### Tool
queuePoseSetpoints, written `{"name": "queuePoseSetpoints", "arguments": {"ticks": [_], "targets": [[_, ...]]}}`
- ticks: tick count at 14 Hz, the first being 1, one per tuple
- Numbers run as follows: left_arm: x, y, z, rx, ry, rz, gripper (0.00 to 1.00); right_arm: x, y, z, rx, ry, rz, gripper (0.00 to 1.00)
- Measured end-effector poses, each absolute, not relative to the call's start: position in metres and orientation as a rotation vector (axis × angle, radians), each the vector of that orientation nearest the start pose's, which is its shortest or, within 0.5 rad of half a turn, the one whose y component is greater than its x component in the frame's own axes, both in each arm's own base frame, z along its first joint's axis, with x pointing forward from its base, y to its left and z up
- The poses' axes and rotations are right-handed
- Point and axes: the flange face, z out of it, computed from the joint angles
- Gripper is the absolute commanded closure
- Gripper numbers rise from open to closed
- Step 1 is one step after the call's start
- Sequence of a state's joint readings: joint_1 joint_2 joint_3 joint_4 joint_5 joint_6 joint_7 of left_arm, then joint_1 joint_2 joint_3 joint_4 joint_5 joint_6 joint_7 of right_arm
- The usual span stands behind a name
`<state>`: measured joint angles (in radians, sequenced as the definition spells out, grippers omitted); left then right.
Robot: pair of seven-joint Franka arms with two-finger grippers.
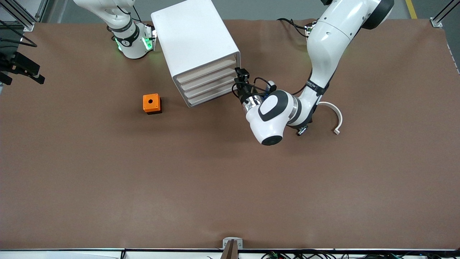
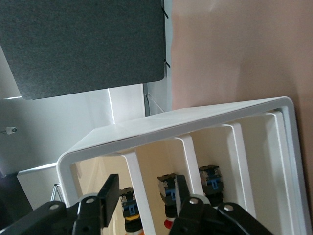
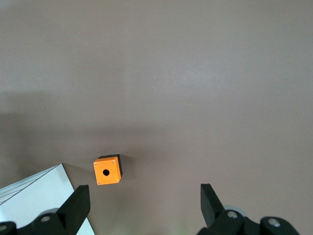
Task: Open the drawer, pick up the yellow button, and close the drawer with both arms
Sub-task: 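Grasp the drawer front with the left gripper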
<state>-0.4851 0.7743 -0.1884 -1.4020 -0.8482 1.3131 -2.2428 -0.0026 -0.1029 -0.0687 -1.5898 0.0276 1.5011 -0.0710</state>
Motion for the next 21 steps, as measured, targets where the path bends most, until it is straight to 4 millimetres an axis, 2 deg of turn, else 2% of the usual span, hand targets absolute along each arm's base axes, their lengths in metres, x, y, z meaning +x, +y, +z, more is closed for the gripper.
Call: {"name": "queuePoseSetpoints", "arguments": {"ticks": [14,19,21], "targets": [[0.41,-0.507,0.255,-1.359,-1.487,1.355,0.48,0.514,-0.035,0.664,-3.108,-0.005,-0.024,0.0],[0.407,-0.512,0.246,-1.347,-1.491,1.36,0.6,0.514,-0.036,0.664,-3.108,-0.003,-0.025,0.0],[0.398,-0.52,0.245,-1.346,-1.477,1.364,0.64,0.514,-0.036,0.664,-3.108,-0.003,-0.031,0.0]]}}
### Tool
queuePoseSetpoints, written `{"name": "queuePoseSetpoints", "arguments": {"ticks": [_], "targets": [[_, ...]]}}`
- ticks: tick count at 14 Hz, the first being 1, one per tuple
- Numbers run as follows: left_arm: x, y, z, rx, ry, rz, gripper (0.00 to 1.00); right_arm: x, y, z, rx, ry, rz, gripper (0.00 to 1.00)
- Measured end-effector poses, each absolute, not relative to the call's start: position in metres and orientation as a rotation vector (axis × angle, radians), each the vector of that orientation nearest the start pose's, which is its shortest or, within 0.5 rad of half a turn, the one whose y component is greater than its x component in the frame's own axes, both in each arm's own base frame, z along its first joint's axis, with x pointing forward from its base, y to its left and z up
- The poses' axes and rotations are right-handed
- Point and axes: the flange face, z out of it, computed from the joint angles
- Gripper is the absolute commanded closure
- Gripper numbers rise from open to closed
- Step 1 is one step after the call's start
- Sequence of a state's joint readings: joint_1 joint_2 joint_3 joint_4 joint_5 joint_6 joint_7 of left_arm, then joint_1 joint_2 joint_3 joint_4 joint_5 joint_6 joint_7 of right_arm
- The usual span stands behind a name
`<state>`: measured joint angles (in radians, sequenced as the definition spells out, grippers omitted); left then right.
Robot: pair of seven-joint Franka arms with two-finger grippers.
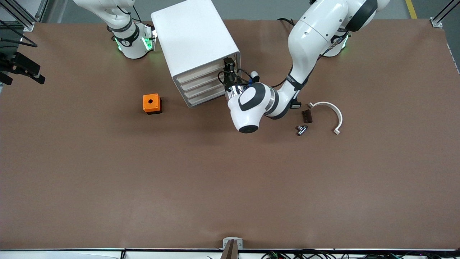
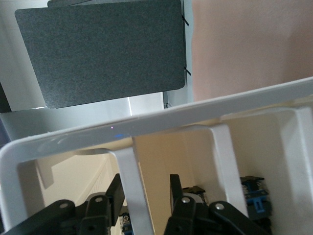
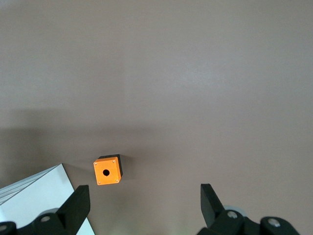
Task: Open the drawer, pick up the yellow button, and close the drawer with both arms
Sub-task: 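Grasp the drawer front with the left gripper, then pull the drawer open with the left gripper while the right gripper reaches in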
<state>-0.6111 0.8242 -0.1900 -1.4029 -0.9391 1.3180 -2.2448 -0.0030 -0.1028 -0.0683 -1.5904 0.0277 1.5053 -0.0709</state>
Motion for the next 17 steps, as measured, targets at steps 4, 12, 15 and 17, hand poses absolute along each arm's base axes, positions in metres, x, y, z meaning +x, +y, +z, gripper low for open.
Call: {"name": "queuePoseSetpoints", "arguments": {"ticks": [4,12,15,17], "targets": [[0.39,-0.531,0.237,-1.337,-1.482,1.38,0.76,0.515,-0.036,0.664,-3.108,-0.003,-0.033,0.0],[0.396,-0.529,0.241,-1.317,-1.488,1.41,0.85,0.516,-0.036,0.664,-3.109,-0.002,-0.031,0.0],[0.406,-0.523,0.243,-1.308,-1.508,1.423,0.85,0.528,-0.036,0.646,-3.111,-0.003,0.015,0.0],[0.417,-0.515,0.243,-1.298,-1.527,1.435,0.87,0.543,-0.036,0.627,-3.113,-0.003,0.044,0.0]]}}
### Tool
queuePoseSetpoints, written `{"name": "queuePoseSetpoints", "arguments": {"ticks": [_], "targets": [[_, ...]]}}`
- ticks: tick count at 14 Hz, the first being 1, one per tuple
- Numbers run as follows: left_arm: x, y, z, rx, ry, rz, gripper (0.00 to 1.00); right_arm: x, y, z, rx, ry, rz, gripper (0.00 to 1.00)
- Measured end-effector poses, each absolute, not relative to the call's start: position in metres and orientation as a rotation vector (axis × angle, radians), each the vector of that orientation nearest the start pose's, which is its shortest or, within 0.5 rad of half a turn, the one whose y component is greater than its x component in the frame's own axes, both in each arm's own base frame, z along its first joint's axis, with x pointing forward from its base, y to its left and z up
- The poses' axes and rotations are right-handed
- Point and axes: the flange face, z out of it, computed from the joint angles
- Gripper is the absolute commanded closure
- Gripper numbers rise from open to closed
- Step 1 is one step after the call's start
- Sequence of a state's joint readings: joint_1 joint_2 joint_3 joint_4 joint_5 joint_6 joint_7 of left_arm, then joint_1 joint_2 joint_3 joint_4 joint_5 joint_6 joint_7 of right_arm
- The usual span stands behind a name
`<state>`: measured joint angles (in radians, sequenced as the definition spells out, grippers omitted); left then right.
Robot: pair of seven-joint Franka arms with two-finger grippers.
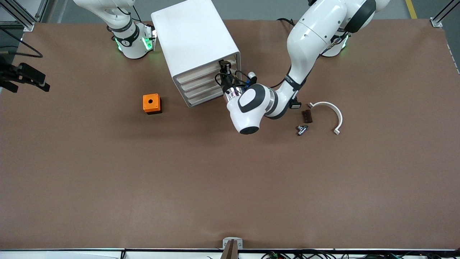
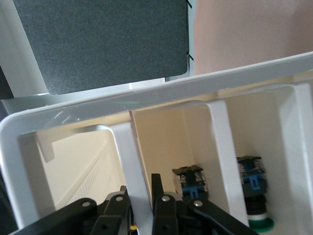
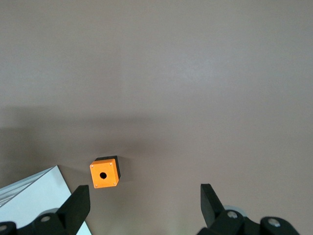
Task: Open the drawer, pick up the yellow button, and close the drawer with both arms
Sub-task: 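Pull the drawer open with the left gripper while the right gripper reaches in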
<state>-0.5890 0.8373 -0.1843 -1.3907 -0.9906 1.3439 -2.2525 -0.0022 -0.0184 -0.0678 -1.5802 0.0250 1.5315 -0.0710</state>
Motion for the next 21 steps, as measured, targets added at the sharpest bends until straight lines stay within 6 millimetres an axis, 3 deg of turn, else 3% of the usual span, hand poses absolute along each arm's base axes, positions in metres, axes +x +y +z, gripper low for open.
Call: {"name": "queuePoseSetpoints", "arguments": {"ticks": [4,10,14,17,21], "targets": [[0.433,-0.502,0.244,-1.269,-1.556,1.454,0.88,0.566,-0.039,0.596,-3.12,0.005,0.108,0.0],[0.475,-0.466,0.245,-1.219,-1.637,1.503,0.87,0.594,-0.055,0.541,-3.159,0.02,0.221,0.0],[0.501,-0.446,0.246,-1.194,-1.71,1.54,0.85,0.601,-0.052,0.532,-3.168,0.014,0.235,0.0],[0.518,-0.43,0.248,-1.177,-1.757,1.561,0.84,0.601,-0.03,0.534,-3.174,0.18,0.25,0.0],[0.537,-0.41,0.248,-1.15,-1.806,1.584,0.82,0.598,0.035,0.534,-3.175,0.436,0.263,0.0]]}}
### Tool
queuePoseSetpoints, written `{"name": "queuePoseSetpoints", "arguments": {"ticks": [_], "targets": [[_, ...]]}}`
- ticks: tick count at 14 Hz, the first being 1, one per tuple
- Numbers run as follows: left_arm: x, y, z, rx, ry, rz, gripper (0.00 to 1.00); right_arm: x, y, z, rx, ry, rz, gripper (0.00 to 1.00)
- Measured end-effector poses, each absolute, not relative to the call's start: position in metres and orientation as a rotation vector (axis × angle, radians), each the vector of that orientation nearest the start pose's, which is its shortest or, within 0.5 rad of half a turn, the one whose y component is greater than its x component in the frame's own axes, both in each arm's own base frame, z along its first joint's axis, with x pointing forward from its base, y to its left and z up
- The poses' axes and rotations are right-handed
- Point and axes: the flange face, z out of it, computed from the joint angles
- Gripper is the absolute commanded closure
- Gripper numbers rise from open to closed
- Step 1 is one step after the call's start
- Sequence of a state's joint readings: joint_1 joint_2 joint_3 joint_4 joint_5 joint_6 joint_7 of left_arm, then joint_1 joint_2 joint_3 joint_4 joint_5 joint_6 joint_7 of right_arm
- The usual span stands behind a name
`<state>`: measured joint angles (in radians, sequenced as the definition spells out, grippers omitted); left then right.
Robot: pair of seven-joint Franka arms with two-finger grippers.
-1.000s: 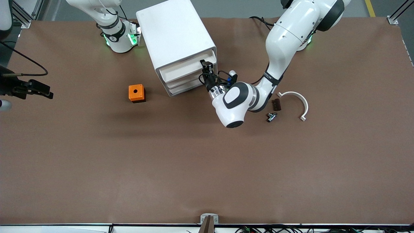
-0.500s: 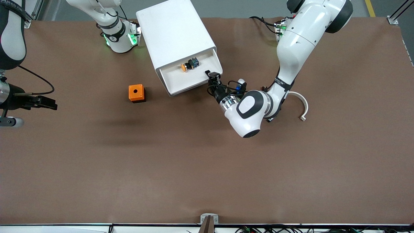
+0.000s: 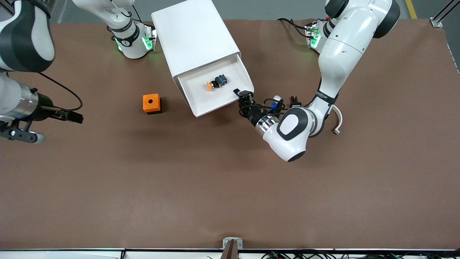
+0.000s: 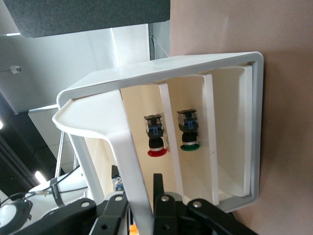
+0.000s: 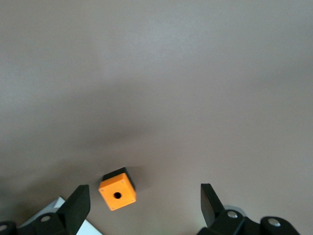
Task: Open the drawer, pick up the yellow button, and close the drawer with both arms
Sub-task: 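Pull the drawer open with the left gripper while the right gripper reaches in, then grasp the yellow button with the right gripper while the left gripper releases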
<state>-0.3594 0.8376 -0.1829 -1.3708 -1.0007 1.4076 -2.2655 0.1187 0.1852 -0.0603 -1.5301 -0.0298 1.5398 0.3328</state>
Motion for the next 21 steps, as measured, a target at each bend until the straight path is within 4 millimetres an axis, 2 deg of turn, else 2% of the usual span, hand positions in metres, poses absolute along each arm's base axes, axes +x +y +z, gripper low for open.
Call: {"name": "queuePoseSetpoints", "arguments": {"ticks": [4,6,7,9,11,12,14,17,19,21], "targets": [[0.545,-0.4,0.246,1.524,2.46,-2.148,0.78,0.591,0.102,0.535,-3.157,0.62,0.247,0.0],[0.548,-0.396,0.247,1.513,2.461,-2.146,0.74,0.582,0.151,0.536,-3.145,0.675,0.221,0.0],[0.549,-0.395,0.246,1.51,2.462,-2.146,0.68,0.576,0.177,0.536,-3.14,0.705,0.198,0.0],[0.549,-0.395,0.246,1.505,2.464,-2.142,0.47,0.562,0.226,0.536,-3.12,0.776,0.159,0.0],[0.552,-0.394,0.244,1.489,2.469,-2.129,0.19,0.548,0.269,0.534,-3.087,0.848,0.134,0.0],[0.555,-0.392,0.244,1.476,2.466,-2.13,0.0,0.54,0.289,0.53,-3.076,0.885,0.127,0.0],[0.559,-0.39,0.248,1.442,2.438,-2.152,0.0,0.525,0.323,0.515,-3.07,0.945,0.126,0.0],[0.564,-0.391,0.255,1.426,2.395,-2.167,0.0,0.506,0.357,0.492,-3.045,1.052,0.116,0.0],[0.57,-0.39,0.262,1.486,2.289,-2.141,0.0,0.494,0.376,0.482,-3.012,1.117,0.093,0.0],[0.575,-0.387,0.267,1.584,2.109,-2.098,0.0,0.484,0.39,0.474,-2.989,1.162,0.081,0.0]]}}
